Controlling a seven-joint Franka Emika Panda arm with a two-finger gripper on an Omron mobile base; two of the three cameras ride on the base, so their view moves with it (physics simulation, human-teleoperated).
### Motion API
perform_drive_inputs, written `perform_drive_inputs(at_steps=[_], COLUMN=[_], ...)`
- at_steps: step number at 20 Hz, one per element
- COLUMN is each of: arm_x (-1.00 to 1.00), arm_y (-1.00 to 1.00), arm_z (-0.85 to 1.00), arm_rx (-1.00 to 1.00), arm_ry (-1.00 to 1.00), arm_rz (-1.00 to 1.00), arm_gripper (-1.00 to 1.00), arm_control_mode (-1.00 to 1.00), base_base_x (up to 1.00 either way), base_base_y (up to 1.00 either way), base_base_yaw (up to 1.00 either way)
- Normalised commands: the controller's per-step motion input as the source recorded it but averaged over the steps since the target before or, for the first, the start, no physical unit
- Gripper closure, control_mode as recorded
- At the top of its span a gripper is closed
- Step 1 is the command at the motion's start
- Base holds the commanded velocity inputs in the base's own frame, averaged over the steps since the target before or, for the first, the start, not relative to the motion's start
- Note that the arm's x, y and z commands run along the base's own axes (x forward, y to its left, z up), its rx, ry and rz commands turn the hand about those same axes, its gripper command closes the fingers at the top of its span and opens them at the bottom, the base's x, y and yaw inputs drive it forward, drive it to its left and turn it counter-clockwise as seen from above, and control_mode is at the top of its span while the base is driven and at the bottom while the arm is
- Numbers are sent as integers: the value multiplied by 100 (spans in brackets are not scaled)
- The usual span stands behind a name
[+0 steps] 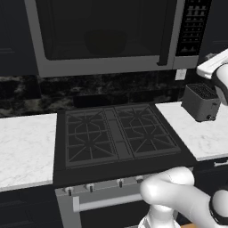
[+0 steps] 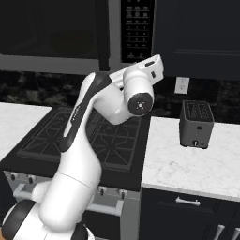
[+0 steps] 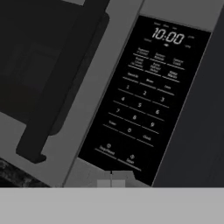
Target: Open the microwave, place the bowl with waffle inside the microwave, then close the microwave door and turn it on.
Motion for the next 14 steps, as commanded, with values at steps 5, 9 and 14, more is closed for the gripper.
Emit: perform_drive_inputs(at_steps=[5, 9, 14], arm_x=[47, 41, 30], arm_y=[-1, -8, -16], arm_z=[0, 0, 0], arm_rx=[0, 0, 1], arm_ry=[2, 0, 0], arm_rz=[6, 6, 4], arm_gripper=[100, 100, 100], arm_control_mode=[-100, -100, -100], base_base_x=[0, 0, 0], base_base_y=[0, 0, 0], base_base_yaw=[0, 0, 0])
